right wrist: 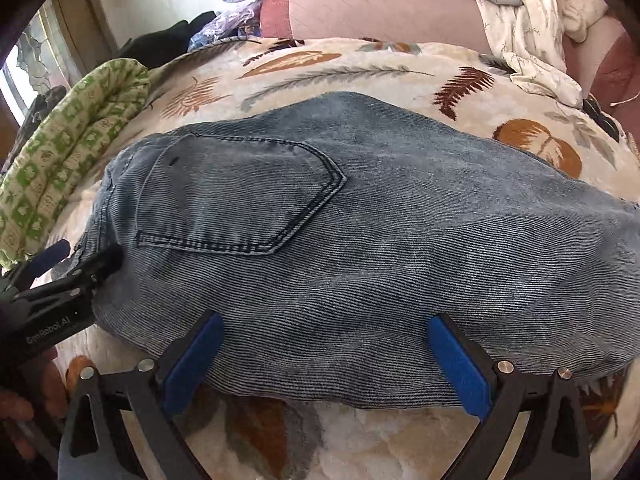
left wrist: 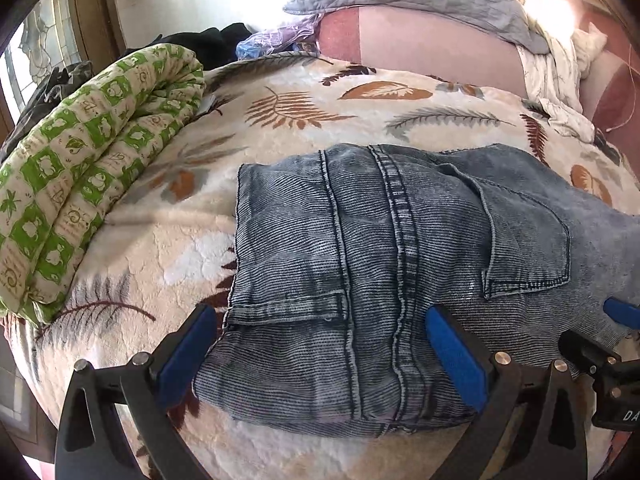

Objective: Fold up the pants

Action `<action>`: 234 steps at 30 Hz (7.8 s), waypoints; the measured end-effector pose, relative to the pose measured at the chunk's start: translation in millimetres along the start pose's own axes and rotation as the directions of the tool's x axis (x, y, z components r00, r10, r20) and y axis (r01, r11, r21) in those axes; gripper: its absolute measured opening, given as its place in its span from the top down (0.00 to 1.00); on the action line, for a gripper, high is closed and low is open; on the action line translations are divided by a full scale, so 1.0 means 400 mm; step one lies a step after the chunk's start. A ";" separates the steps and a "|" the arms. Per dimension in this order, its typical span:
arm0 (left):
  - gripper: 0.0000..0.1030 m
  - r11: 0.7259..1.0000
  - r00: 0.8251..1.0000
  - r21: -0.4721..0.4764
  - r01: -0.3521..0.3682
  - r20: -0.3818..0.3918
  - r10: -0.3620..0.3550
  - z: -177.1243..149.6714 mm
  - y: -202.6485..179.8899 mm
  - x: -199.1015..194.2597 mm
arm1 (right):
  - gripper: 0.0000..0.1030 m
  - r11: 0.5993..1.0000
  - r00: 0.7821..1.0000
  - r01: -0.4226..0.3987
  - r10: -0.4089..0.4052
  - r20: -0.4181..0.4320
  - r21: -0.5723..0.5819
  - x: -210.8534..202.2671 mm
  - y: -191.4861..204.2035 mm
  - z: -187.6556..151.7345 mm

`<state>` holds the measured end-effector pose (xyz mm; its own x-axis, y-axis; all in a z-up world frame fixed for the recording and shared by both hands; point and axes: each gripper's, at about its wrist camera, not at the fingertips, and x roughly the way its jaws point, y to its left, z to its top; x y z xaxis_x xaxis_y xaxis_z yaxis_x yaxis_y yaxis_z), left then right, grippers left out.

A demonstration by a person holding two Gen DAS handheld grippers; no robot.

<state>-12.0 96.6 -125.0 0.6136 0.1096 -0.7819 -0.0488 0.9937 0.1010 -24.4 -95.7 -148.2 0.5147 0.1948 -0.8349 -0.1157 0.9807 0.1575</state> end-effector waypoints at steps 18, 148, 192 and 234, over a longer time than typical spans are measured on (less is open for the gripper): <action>0.00 1.000 1.000 -0.025 0.005 0.008 -0.005 0.008 0.011 -0.015 | 0.00 0.995 0.987 -0.092 0.088 -0.138 -0.026 -0.021 -0.025 0.036; 0.00 0.988 0.986 0.142 0.053 0.148 -0.074 -0.057 -0.141 -0.035 | 0.12 0.978 0.979 0.191 -0.196 0.055 0.084 -0.050 -0.241 -0.042; 0.00 0.954 0.990 0.279 0.110 -0.111 -0.082 0.013 -0.472 0.001 | 0.00 0.906 0.949 0.300 -0.315 0.003 0.297 -0.137 -0.587 -0.105; 0.00 0.675 0.971 0.703 0.224 -0.105 -0.213 0.235 -1.081 -0.077 | 0.00 0.490 0.865 -0.476 0.113 0.488 0.730 -0.320 -0.890 -0.273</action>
<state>64.1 -338.5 -86.7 0.5241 -0.1028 -0.8454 0.6582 0.6789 0.3255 -141.8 -471.5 -155.0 0.8471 0.2871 -0.4472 0.3184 0.3995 0.8597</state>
